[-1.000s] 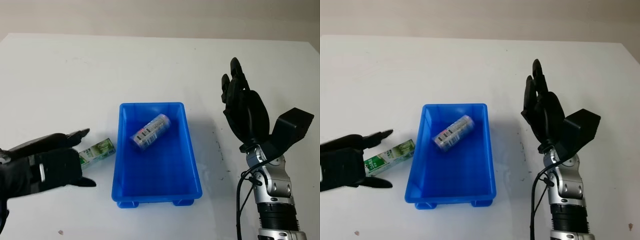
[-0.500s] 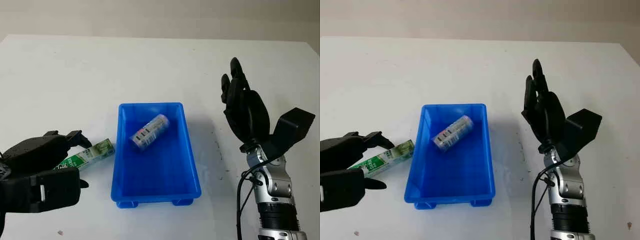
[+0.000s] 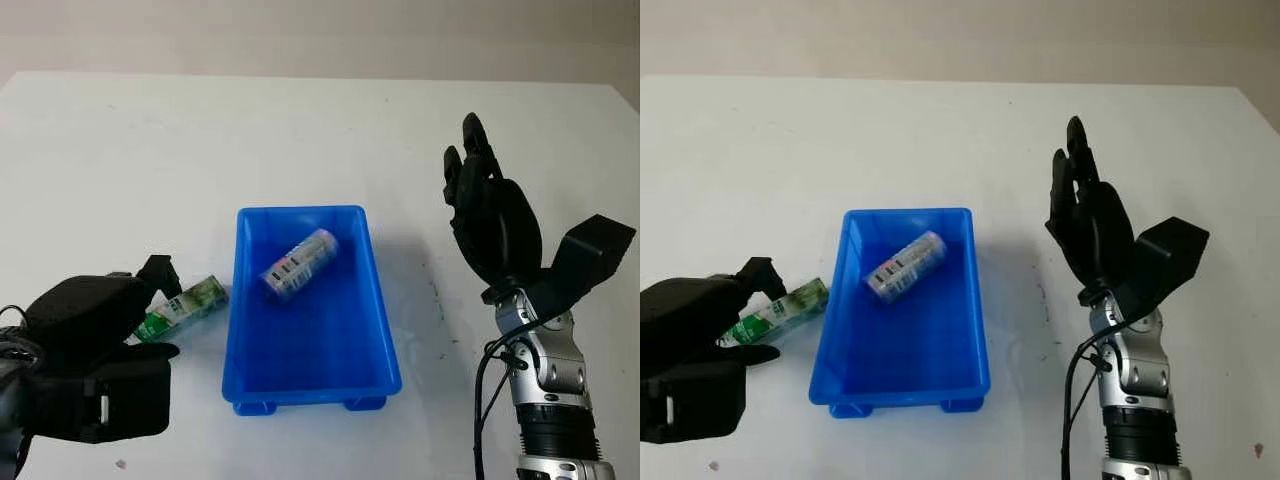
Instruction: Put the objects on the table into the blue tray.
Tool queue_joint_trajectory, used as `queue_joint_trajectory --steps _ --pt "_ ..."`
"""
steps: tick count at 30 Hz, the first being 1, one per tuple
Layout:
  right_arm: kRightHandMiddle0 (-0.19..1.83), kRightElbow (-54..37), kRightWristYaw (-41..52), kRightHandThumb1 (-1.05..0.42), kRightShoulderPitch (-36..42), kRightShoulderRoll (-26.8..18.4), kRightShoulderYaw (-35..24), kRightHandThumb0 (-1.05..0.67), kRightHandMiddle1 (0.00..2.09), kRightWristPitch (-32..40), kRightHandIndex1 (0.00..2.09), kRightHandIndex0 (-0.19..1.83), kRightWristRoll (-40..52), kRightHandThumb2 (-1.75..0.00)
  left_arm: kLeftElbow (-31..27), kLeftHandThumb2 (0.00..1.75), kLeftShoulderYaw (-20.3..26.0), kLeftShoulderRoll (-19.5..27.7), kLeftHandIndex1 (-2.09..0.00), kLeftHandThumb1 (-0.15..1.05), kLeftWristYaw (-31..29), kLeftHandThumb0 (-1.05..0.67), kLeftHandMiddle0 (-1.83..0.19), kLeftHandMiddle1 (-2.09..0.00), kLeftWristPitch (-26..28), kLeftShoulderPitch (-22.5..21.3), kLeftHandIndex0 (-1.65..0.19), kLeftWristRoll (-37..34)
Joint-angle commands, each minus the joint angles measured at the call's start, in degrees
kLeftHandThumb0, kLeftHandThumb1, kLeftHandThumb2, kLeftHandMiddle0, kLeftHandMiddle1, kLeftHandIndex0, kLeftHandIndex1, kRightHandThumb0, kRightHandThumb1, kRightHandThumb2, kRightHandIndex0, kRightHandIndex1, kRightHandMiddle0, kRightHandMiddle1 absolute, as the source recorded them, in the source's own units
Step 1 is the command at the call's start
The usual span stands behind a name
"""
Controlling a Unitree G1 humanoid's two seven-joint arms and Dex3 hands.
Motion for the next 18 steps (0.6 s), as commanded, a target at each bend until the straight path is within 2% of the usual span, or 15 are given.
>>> queue_joint_trajectory --steps 1,3,5,6,8,11,14,15,16,18 --pt "-0.19 0.3 0.4 -1.05 -0.8 -0.6 -0.6 -0.76 0.00 -0.7 0.00 -0.19 0.6 -0.68 0.6 0.36 -2.1 -1.4 -2.04 1.05 -1.9 -0.47 -0.67 -1.99 -0.7 1.3 -0.24 0.0" --pt "-0.19 0.5 0.9 -1.05 -0.9 -0.7 -0.8 -0.76 0.00 -0.8 0.00 -0.19 0.8 -0.67 0.7 0.37 -2.1 -2.2 -1.95 1.05 -2.7 -0.46 -0.66 -1.84 -0.9 1.1 -0.27 0.0" --pt "-0.19 0.6 0.9 -1.05 -1.0 -0.7 -0.9 -0.76 0.00 -0.7 0.00 -0.19 0.8 -0.66 0.8 0.38 -2.3 -2.8 -1.92 1.05 -3.2 -0.47 -0.67 -1.81 -1.2 0.8 -0.28 0.3" --pt "-0.19 0.6 0.8 -1.05 -1.1 -0.7 -1.0 -0.76 0.00 -0.7 0.00 -0.19 0.8 -0.66 0.9 0.37 -2.5 -3.1 -1.95 1.05 -3.5 -0.47 -0.72 -1.95 -1.3 0.6 -0.29 0.6" --pt "-0.19 0.7 0.7 -1.05 -1.2 -0.7 -1.0 -0.75 0.00 -0.7 0.00 -0.19 0.7 -0.66 1.0 0.36 -2.7 -3.5 -2.05 1.05 -4.0 -0.47 -0.82 -2.06 -1.6 0.2 -0.30 1.2" --pt "-0.19 0.8 0.9 -1.05 -1.4 -0.8 -1.1 -0.75 0.00 -0.7 0.00 -0.19 0.7 -0.66 1.6 0.35 -2.2 -3.8 -2.09 1.05 -3.8 -0.47 -0.92 -2.09 -2.8 0.0 -0.35 1.1" --pt "-0.19 1.1 1.2 -1.05 -1.6 -0.8 -1.1 -0.75 0.00 -0.8 0.00 -0.19 0.8 -0.66 2.8 0.33 -1.3 -3.9 -2.09 1.05 -2.8 -0.46 -1.00 -2.09 -4.8 -0.5 -0.32 1.2" --pt "-0.19 1.2 1.3 -1.05 -1.6 -0.8 -1.1 -0.75 0.00 -0.7 0.00 -0.19 0.9 -0.66 2.9 0.34 -1.1 -3.7 -2.08 1.05 -3.2 -0.46 -0.85 -2.09 -4.7 -1.0 -0.24 1.5" --pt "-0.19 1.2 1.5 -1.05 -1.7 -0.8 -1.1 -0.75 0.00 -0.7 0.00 -0.19 1.0 -0.66 2.8 0.34 -0.8 -3.7 -2.09 1.05 -3.8 -0.46 -0.81 -2.09 -4.3 -1.5 -0.21 1.7" --pt "-0.19 1.4 1.8 -1.05 -1.8 -0.7 -1.2 -0.74 0.00 -0.8 0.00 -0.19 1.1 -0.66 3.0 0.33 -0.2 -3.9 -2.09 1.05 -4.1 -0.44 -0.89 -2.09 -3.7 -2.5 -0.22 2.0"
